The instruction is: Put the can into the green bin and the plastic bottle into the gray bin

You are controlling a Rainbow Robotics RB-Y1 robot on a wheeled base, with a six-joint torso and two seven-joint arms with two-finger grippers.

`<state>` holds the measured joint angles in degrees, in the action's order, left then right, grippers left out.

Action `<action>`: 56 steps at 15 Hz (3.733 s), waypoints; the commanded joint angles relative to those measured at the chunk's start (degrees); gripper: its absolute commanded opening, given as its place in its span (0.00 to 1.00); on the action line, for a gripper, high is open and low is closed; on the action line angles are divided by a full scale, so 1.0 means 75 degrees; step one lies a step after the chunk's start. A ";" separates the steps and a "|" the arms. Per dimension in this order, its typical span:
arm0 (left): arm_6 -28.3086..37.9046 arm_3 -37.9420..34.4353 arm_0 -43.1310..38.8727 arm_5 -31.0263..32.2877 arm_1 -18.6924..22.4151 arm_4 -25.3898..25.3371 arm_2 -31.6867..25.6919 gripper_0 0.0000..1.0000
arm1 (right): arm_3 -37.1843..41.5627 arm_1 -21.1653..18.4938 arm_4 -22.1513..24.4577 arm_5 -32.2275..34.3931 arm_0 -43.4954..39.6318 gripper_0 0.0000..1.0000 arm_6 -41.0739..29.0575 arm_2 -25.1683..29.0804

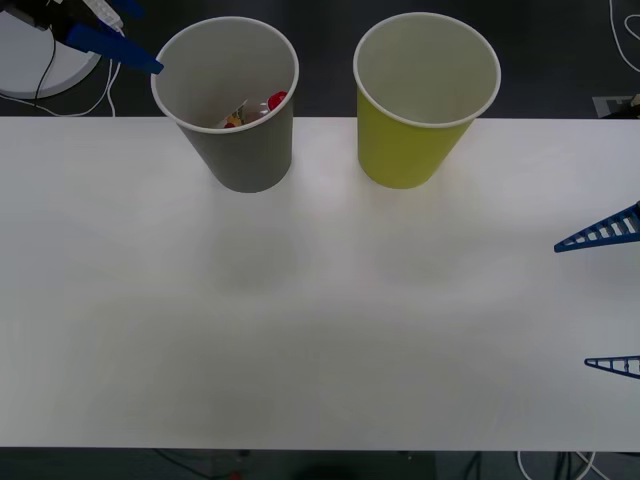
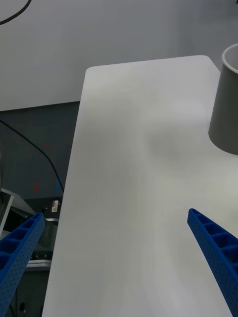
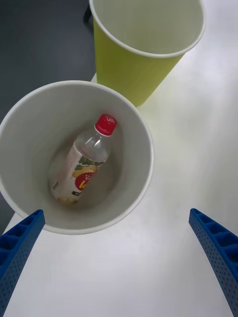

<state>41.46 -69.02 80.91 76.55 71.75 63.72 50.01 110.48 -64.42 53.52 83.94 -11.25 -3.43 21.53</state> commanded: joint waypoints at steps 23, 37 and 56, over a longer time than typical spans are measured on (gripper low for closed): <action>-0.0945 -0.3758 -0.7167 -0.1078 0.0758 0.0117 -0.5965 1.00 | 0.0000 0.0000 0.0000 0.0000 0.0000 1.00 0.0000 0.0000; -0.3488 -0.4836 -1.0495 -0.0516 0.0301 -0.0879 -0.7993 1.00 | 0.0000 0.0000 0.0000 0.0000 0.0000 1.00 0.0000 0.0000; -0.4098 -0.5493 -1.1773 -0.0692 0.0301 -0.1184 -0.8825 1.00 | 0.0000 0.0000 0.0000 0.0000 0.0000 1.00 0.0000 0.0000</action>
<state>10.76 -110.48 -7.15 71.38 74.00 55.40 -16.17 110.48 -64.42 53.53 83.94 -11.25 -3.43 21.53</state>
